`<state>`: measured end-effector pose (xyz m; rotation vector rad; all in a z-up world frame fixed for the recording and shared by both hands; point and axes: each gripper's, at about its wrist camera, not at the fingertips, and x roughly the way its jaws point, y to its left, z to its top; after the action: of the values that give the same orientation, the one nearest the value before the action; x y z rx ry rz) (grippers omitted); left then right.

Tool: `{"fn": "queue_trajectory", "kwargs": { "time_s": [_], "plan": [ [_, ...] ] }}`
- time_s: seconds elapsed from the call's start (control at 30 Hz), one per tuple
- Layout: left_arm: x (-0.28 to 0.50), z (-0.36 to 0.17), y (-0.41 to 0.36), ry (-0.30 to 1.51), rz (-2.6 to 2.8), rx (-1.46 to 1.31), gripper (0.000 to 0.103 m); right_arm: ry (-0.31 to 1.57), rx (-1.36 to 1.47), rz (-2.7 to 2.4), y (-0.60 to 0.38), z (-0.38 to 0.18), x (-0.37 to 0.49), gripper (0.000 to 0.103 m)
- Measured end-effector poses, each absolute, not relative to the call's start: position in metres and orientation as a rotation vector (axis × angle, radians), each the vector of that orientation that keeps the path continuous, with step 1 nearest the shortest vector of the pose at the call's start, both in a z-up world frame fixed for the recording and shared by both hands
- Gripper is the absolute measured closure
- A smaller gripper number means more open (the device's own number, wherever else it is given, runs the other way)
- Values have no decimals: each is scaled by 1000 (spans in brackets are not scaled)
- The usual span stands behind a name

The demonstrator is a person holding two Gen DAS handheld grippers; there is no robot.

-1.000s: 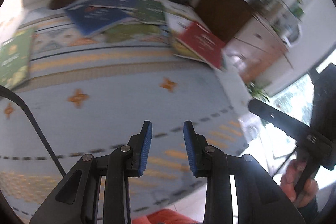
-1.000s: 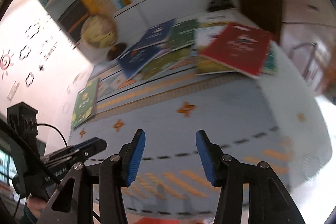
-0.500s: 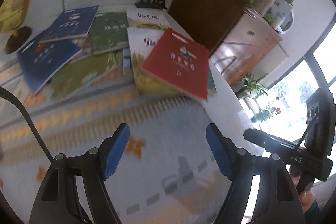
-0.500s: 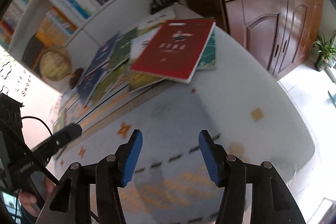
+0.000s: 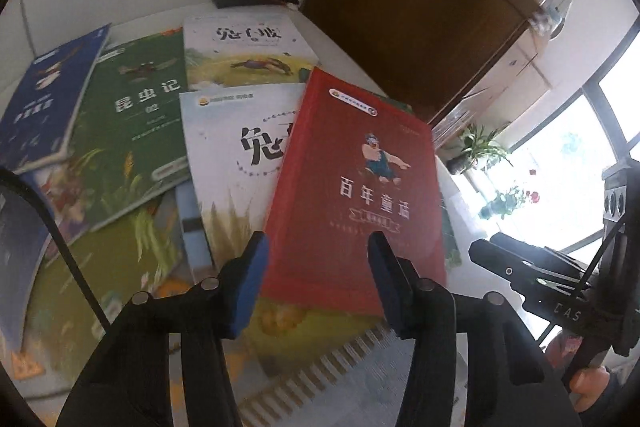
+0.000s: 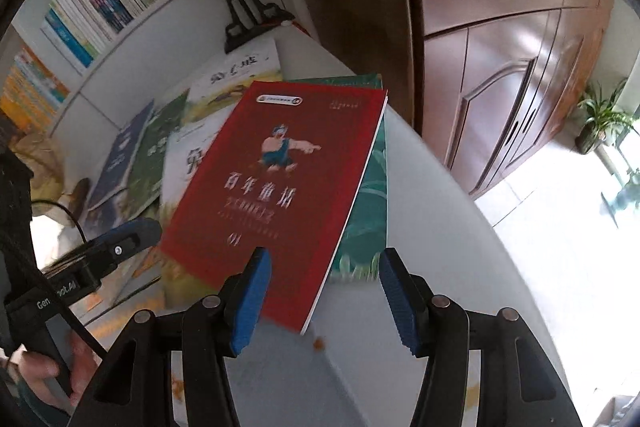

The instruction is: Organize books

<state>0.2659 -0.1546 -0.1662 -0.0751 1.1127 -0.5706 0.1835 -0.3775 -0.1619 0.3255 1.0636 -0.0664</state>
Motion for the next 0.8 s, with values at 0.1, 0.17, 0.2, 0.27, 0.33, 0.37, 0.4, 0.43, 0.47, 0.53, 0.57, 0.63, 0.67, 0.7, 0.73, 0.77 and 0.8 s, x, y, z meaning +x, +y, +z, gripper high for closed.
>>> {"fn": "queue_trajectory", "kwargs": {
  "time_s": [0.1,0.17,0.2,0.27,0.33,0.37,0.4,0.43,0.47,0.53,0.57,0.63,0.67,0.7,0.73,0.77,0.8],
  "plan": [
    [274,-174,-156,1133,-584,-85,55,1096,318,-87,-378,-173,197,48],
    [276,-180,-156,1146,-586,-90,55,1112,334,-94,-380,-178,203,48],
    [277,-182,-155,1146,-581,-92,55,1117,342,-97,-380,-180,204,48],
    [279,-183,-154,1148,-583,-99,54,1126,351,-97,-380,-184,208,48],
    [283,-186,-152,1161,-584,-116,54,1131,352,-95,-379,-186,211,48],
    [284,-188,-151,1169,-585,-123,54,1133,352,-93,-378,-187,212,48],
    [284,-190,-150,1172,-589,-132,54,1136,351,-92,-376,-188,212,48],
    [284,-190,-149,1168,-593,-138,54,1142,355,-88,-374,-190,213,48],
    [284,-190,-148,1167,-598,-138,54,1147,361,-81,-373,-191,215,48],
    [283,-190,-149,1166,-607,-138,54,1156,370,-69,-369,-193,217,48],
    [283,-191,-149,1166,-614,-142,54,1160,371,-65,-366,-195,217,48],
    [280,-191,-149,1170,-632,-146,55,1170,366,-57,-361,-197,219,47],
    [278,-191,-149,1168,-638,-144,55,1170,354,-67,-359,-197,219,47],
    [275,-191,-148,1168,-645,-141,55,1170,338,-77,-357,-196,219,47],
    [274,-191,-147,1169,-648,-143,55,1171,324,-83,-356,-195,218,46],
    [271,-191,-145,1171,-650,-150,55,1172,319,-84,-355,-194,218,46],
    [268,-190,-142,1174,-651,-159,55,1170,316,-79,-354,-193,218,46]
  ]
}}
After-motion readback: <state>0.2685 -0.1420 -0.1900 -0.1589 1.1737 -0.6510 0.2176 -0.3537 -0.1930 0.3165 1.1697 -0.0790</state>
